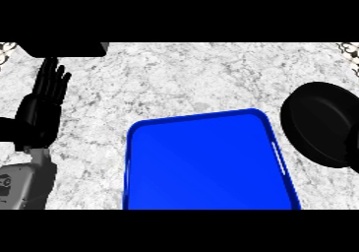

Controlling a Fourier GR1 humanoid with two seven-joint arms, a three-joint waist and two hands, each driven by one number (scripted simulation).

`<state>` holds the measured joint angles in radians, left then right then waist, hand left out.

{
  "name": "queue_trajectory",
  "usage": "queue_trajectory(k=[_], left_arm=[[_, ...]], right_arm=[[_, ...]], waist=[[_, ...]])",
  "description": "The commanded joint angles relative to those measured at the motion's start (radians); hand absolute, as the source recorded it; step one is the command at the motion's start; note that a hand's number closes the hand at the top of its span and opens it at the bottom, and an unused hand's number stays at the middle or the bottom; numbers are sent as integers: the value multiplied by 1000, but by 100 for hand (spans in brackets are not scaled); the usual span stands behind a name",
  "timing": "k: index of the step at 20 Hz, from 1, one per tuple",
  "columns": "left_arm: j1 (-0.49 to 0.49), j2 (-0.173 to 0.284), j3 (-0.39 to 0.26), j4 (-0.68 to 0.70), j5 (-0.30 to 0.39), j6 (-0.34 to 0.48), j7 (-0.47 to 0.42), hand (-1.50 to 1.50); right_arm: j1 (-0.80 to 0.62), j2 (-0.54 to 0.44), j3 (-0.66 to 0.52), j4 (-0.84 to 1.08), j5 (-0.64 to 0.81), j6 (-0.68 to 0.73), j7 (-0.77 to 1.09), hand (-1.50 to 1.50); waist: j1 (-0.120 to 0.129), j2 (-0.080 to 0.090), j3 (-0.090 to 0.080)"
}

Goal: Pick the lemon from the tray and place it in the pot

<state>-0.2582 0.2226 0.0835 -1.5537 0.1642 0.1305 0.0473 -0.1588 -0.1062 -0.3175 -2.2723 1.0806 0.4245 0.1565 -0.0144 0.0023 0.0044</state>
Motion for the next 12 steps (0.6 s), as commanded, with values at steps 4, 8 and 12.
queue_trajectory(k=[4, 8, 12], left_arm=[[-44, 24, 13, 27, 8, -34, 2, 0], [-30, -14, 6, 26, -17, 1, -9, 0], [29, -26, -18, -23, -35, 1, -18, 0]], right_arm=[[-93, -235, -305, 426, -246, -91, -290, 150], [-145, -300, -297, 619, -246, -152, -355, 150], [-177, -350, -232, 822, -130, -212, -375, 150]], waist=[[15, 3, -3], [20, 0, -4], [32, 1, -4]])
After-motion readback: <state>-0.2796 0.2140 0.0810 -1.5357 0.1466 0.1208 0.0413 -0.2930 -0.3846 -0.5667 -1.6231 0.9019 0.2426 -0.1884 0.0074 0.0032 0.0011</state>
